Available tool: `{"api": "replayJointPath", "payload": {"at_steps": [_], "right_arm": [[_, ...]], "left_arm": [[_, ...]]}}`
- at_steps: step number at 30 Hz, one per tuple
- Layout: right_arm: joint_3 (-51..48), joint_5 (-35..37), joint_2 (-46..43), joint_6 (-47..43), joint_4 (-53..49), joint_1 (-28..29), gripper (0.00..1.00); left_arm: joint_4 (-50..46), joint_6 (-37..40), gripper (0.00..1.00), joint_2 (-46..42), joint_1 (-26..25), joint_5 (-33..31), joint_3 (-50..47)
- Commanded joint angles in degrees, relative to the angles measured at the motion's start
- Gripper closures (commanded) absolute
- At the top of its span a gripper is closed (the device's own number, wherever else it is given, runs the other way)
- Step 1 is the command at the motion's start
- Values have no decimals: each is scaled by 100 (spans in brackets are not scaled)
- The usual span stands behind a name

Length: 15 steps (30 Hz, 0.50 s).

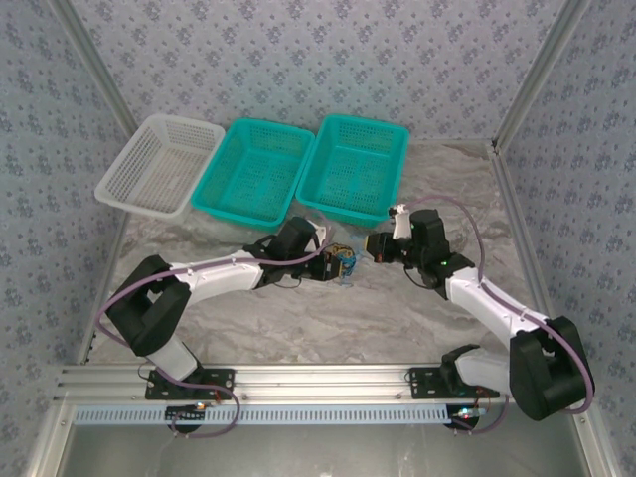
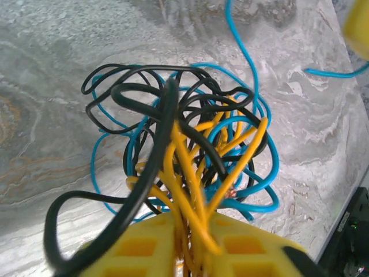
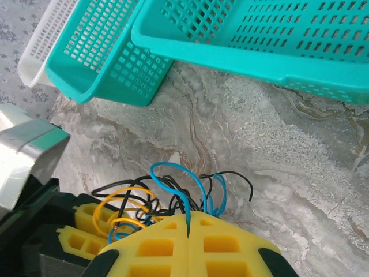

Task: Untangle the cables

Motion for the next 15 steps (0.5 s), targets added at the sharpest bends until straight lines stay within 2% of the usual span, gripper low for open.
{"api": "replayJointPath", "payload": {"at_steps": [1, 6, 8, 9, 10, 12, 13, 15], "right_arm": [[122, 195, -160, 139, -42, 43, 100], [-82, 390, -395, 372, 245, 43, 100], [-86, 316, -430, 387, 311, 46, 100], [-58, 260, -426, 379, 309, 43, 100], [-41, 212, -416, 377, 307, 59, 100], [-8, 160, -391, 402, 333, 76, 100], [6, 155, -389, 422, 354, 87, 100], [16, 160, -383, 495, 435, 105, 100]], "left_arm": [[127, -178, 75, -246, 217, 25, -253], [486, -265, 66, -530, 413, -64, -606], [504, -121, 51, -649, 401, -33, -616], [521, -38, 42, -703, 392, -35, -608], [524, 50, 25, -765, 383, -48, -600], [523, 226, 8, -831, 373, -59, -543], [532, 320, 1, -855, 363, -68, -508], [541, 559, 1, -849, 325, -102, -414]]}}
